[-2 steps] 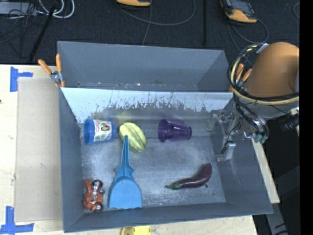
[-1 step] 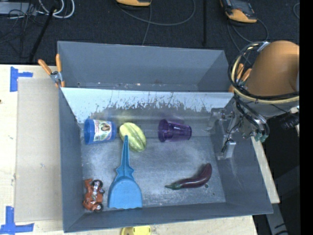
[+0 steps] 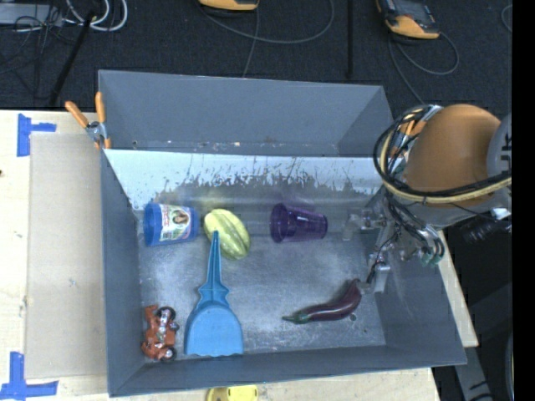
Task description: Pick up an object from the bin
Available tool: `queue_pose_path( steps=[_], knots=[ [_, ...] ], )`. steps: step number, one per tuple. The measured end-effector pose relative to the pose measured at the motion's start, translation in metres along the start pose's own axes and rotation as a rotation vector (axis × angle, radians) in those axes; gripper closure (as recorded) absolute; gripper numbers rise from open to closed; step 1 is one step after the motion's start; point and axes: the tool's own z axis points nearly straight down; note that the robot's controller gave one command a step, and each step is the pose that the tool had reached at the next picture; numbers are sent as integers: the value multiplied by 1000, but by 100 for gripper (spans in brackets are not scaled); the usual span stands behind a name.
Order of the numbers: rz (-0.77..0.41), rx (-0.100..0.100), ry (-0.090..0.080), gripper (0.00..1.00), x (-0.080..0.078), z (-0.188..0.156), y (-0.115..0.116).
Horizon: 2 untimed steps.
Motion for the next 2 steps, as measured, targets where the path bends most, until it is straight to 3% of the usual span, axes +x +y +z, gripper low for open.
queue_pose_path(
  steps=[1, 2],
  knots=[
    [-64, -2, 5, 0, 12, 48, -3],
    [-272, -3, 8, 100, 57, 101, -11]
  ],
)
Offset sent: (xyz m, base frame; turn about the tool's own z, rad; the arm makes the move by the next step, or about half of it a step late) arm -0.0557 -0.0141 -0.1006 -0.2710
